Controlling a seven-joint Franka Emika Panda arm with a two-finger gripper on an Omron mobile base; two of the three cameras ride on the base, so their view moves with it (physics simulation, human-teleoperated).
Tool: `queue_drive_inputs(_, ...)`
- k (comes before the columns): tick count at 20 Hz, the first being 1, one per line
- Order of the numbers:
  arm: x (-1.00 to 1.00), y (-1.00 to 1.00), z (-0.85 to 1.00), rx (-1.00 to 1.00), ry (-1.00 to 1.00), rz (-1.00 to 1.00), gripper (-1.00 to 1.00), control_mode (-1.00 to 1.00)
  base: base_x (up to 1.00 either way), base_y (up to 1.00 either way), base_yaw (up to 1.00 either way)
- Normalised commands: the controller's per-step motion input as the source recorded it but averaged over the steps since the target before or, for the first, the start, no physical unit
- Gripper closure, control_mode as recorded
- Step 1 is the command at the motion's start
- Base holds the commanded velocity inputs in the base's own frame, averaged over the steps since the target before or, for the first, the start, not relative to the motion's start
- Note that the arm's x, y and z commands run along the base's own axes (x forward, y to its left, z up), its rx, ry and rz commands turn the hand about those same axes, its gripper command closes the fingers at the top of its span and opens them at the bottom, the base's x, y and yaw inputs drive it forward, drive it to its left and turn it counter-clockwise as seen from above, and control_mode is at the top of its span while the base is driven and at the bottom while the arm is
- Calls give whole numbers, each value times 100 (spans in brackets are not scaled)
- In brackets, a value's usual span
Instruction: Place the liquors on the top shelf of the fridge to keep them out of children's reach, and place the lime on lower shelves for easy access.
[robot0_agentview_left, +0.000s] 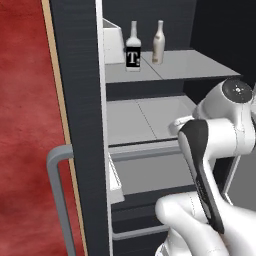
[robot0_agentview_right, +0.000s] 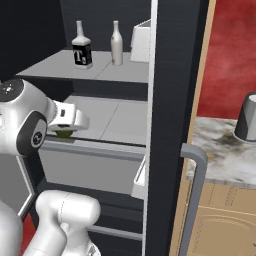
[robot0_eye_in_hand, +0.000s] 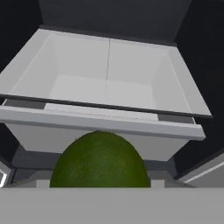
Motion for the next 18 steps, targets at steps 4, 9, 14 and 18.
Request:
queue_drive_inputs(4, 42, 0, -40, 0, 0, 0, 100, -100, 0, 0, 0)
queue_drive_inputs(9, 41, 0, -33, 1, 0, 0, 100, -100, 0, 0, 0)
queue_drive_inputs(14, 40, -2, -23, 4, 0, 0, 100, -100, 0, 0, 0)
queue_drive_inputs(18, 43, 0, -9, 6, 0, 0, 100, -100, 0, 0, 0)
